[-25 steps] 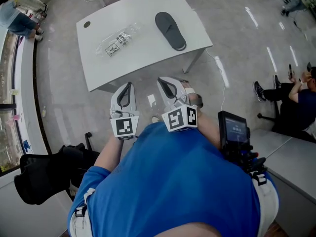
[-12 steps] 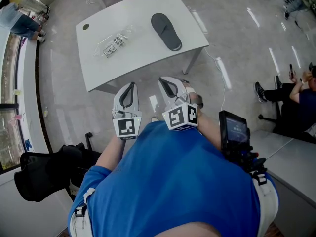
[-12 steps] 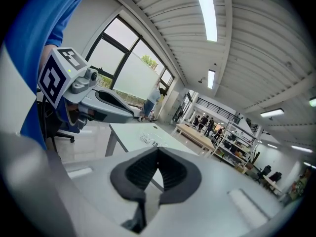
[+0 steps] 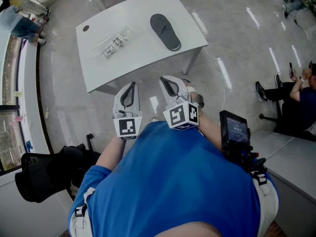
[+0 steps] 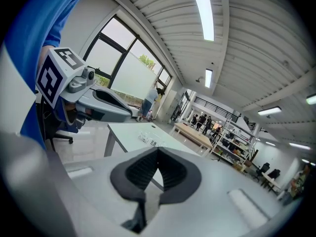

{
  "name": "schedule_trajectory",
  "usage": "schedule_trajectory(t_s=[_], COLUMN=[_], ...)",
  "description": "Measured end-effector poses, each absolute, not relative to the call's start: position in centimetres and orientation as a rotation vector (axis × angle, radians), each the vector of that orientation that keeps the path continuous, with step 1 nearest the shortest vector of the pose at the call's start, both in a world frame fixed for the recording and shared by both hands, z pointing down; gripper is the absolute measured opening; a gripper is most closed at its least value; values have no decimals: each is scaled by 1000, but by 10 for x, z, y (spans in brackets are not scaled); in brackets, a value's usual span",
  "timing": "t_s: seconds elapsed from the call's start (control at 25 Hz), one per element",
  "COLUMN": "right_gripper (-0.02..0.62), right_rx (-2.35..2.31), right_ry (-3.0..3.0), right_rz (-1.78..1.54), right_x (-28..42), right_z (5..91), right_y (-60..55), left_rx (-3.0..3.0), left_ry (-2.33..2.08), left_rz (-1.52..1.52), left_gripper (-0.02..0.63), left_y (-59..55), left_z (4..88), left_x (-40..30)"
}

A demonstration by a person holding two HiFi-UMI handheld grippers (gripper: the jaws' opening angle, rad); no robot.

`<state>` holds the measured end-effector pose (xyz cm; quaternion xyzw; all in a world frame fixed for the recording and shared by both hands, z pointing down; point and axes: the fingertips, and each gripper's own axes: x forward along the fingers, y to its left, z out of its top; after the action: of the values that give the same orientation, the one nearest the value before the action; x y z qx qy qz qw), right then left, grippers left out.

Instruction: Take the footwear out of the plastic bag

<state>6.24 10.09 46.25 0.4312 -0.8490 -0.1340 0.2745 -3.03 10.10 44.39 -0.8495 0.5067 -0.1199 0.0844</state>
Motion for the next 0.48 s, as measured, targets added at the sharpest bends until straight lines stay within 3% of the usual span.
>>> schedule_trajectory(t_s=[0.48], right_gripper=[3], right_rx=[1164], right_ry=[-2274], right_rz=[-370], right_x=[57], right_z=[457], right_y=[103], left_rx=[-2535], left_ry=[1507], left_rz=[-364], left_gripper=[8], left_y=[105], left_z=[438], left_x=[-37])
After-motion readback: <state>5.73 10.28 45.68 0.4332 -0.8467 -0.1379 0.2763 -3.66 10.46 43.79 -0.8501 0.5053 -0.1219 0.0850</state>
